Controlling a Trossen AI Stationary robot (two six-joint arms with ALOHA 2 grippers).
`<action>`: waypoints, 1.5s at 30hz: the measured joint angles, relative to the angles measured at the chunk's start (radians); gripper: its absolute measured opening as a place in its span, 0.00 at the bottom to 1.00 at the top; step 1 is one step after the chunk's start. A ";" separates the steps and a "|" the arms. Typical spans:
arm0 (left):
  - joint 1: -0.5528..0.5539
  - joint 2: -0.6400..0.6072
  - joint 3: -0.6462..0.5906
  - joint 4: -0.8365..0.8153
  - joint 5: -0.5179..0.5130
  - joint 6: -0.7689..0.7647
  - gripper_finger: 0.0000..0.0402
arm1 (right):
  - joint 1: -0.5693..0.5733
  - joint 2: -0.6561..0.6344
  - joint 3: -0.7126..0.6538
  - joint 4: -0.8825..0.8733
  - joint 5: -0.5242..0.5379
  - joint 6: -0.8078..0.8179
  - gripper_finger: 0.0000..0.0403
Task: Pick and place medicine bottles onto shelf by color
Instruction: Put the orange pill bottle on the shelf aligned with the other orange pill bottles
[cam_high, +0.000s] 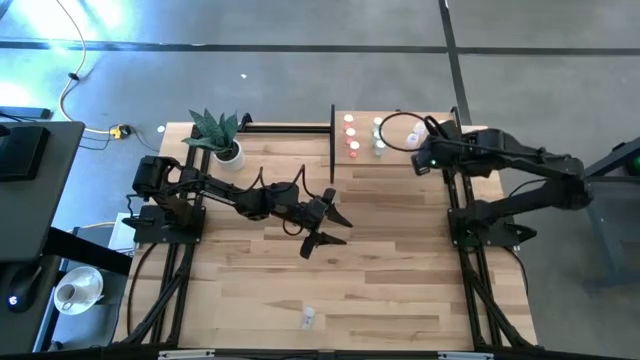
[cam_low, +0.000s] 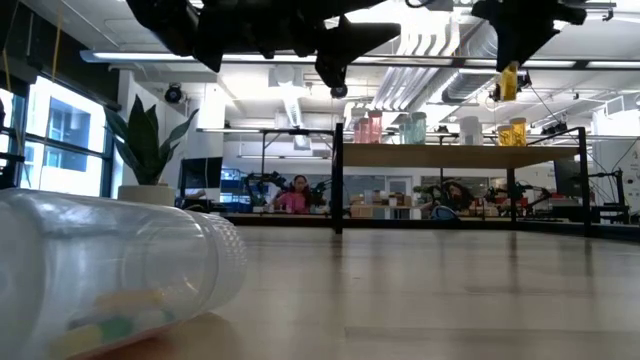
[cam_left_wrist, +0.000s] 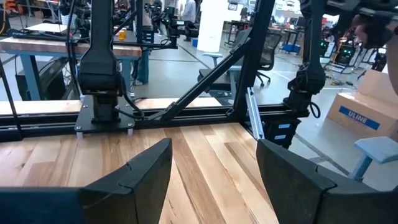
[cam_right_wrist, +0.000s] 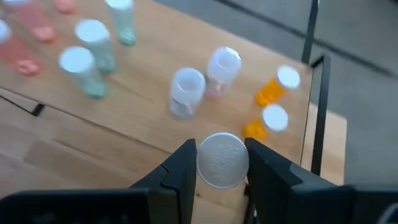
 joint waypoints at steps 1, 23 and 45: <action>0.000 0.000 0.000 0.000 0.000 0.000 0.56 | -0.016 0.000 0.000 -0.009 -0.017 0.009 0.27; 0.000 0.000 0.000 -0.030 0.000 0.000 0.56 | -0.013 -0.057 -0.030 -0.071 -0.140 0.098 0.27; 0.003 0.000 0.000 -0.028 0.000 0.000 0.56 | -0.207 -0.218 -0.244 0.141 -0.174 0.106 0.27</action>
